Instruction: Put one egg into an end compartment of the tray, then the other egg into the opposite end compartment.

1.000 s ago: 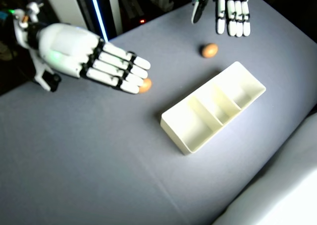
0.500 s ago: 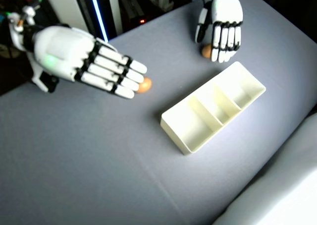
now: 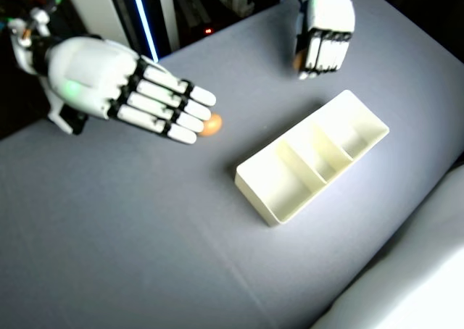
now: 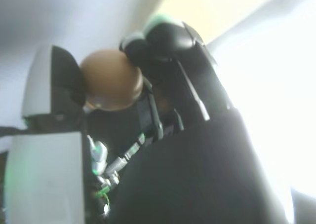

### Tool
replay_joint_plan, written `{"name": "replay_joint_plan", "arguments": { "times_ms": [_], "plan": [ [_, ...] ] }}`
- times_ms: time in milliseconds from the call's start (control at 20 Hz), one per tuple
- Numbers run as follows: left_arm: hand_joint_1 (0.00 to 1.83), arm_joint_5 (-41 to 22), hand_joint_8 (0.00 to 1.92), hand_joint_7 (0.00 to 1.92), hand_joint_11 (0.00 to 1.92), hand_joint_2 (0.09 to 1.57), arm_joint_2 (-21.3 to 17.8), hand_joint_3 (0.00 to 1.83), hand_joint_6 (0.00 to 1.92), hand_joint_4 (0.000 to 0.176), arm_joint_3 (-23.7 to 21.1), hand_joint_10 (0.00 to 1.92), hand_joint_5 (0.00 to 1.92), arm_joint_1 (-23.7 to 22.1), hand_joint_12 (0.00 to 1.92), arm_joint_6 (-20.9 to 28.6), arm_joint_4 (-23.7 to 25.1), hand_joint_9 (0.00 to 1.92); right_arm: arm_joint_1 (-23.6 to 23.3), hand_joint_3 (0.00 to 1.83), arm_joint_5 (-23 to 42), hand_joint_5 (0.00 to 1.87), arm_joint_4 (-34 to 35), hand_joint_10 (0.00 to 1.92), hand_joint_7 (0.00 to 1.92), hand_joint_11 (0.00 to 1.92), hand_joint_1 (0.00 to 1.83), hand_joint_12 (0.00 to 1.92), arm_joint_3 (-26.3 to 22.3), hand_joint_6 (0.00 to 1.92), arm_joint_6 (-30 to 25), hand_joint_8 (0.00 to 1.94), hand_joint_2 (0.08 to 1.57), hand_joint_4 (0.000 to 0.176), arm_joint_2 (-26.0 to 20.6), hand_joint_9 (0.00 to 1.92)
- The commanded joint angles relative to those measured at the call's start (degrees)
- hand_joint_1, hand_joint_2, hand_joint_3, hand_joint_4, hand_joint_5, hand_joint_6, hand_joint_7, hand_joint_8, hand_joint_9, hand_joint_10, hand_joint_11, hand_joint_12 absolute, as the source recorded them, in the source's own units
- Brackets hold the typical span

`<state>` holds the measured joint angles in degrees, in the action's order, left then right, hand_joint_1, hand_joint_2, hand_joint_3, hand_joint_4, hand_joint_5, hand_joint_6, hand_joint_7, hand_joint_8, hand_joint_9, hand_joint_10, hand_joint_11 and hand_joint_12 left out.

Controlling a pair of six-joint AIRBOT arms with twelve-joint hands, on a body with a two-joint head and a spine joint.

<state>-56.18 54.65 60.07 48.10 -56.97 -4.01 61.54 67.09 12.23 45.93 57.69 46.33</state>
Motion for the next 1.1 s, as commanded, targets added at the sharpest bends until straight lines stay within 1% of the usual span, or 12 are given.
{"name": "replay_joint_plan", "arguments": {
  "times_ms": [0,250,450,500,550,600,650,700,800,900,1000,1050],
  "plan": [
    [1.17,-7.12,1.81,0.64,0.94,1.32,0.02,0.0,1.22,0.0,0.52,1.91,0.63,-1.49,1.92,-0.27,-0.15,0.84,-0.21,0.02,7.97,0.0,-0.59,0.0,0.0,0.0,0.39,0.0,0.14,0.0,-0.51,0.0,1.31,0.0,-0.05,0.0],
    [1.34,0.49,1.32,0.77,0.67,1.22,5.58,0.0,1.19,0.0,8.33,1.54,0.72,-11.91,1.69,-0.84,-3.43,0.78,0.13,0.01,8.08,0.0,-0.61,0.0,0.0,0.0,0.36,0.0,0.75,0.0,-0.89,0.0,1.3,0.0,0.0,0.0],
    [1.17,11.25,1.62,0.75,0.78,1.31,11.08,0.0,1.42,0.0,15.85,1.63,0.53,-19.56,1.92,-0.88,-4.65,0.79,0.29,0.01,7.56,0.0,-0.67,0.0,0.0,0.0,0.41,0.0,1.38,0.0,-1.74,0.0,1.31,0.0,0.57,0.0],
    [1.15,14.15,1.76,0.69,1.0,1.33,12.89,0.01,1.4,0.0,18.13,1.86,0.53,-20.95,1.92,-0.93,-5.4,0.88,0.35,0.01,7.37,0.0,-0.68,0.0,0.0,0.0,0.4,0.0,1.45,0.0,-1.75,0.0,1.31,0.0,0.69,0.0],
    [1.16,16.32,1.62,0.66,0.96,1.31,14.39,0.0,1.49,0.0,19.82,1.91,0.59,-21.61,1.92,-1.14,-6.57,0.83,0.36,0.0,7.25,0.0,-0.69,0.0,0.0,0.0,0.42,0.0,1.54,0.0,-1.89,0.0,1.31,0.0,0.82,0.0],
    [1.07,18.17,1.0,0.22,0.16,1.16,16.45,0.0,0.8,0.0,21.86,1.37,0.13,-21.41,1.87,-1.65,-8.51,0.21,0.37,0.01,7.01,0.0,-0.67,0.0,0.0,0.0,0.4,0.0,1.87,0.0,-1.96,0.0,1.31,0.0,1.34,0.0],
    [1.07,18.24,1.0,0.22,0.16,1.16,16.62,0.0,0.8,0.0,22.0,1.37,0.13,-21.32,1.87,-1.72,-8.72,0.21,0.37,0.01,6.99,0.0,-0.65,0.0,0.0,0.0,0.4,0.0,1.93,0.0,-1.96,0.0,1.31,0.0,1.46,0.0],
    [0.94,18.55,0.43,0.08,0.03,1.12,17.12,0.0,0.48,0.03,22.4,0.68,0.03,-21.14,1.3,-1.79,-9.17,0.04,0.36,0.01,6.98,0.0,-0.5,0.0,0.0,0.0,0.4,0.0,2.17,0.0,-1.97,0.0,1.31,0.0,1.83,0.0],
    [0.72,19.44,0.03,0.01,0.0,1.1,18.26,0.0,0.07,0.064,23.14,0.06,0.0,-21.25,0.59,-2.27,-9.41,0.0,0.23,0.0,6.61,0.0,-0.62,0.0,0.0,0.0,0.4,0.0,2.37,0.0,-2.13,0.0,1.29,0.0,2.23,0.0],
    [0.29,18.16,0.0,0.0,0.0,1.22,17.75,0.01,0.0,0.085,22.45,0.0,0.0,-21.01,0.05,-2.35,-9.35,0.0,0.07,0.0,5.8,0.0,-1.26,0.0,0.0,0.0,0.45,0.0,2.76,0.0,-3.04,0.0,1.26,0.0,2.74,0.0],
    [0.02,14.26,0.0,0.0,0.0,1.32,15.65,0.04,0.0,0.093,19.84,0.0,0.0,-20.27,0.0,-2.35,-8.21,0.0,-0.48,0.0,4.17,0.0,-3.0,0.0,0.0,0.05,0.51,0.02,3.53,0.0,-5.52,0.0,1.26,0.0,3.33,0.0],
    [0.0,11.6,0.0,0.0,0.0,1.33,14.11,0.04,0.0,0.095,17.91,0.0,0.0,-19.59,0.0,-2.35,-7.33,0.0,-0.89,0.02,3.02,0.0,-3.8,0.0,0.0,0.01,0.51,0.38,3.72,0.0,-5.91,0.0,1.25,0.0,3.58,0.0]
  ]
}}
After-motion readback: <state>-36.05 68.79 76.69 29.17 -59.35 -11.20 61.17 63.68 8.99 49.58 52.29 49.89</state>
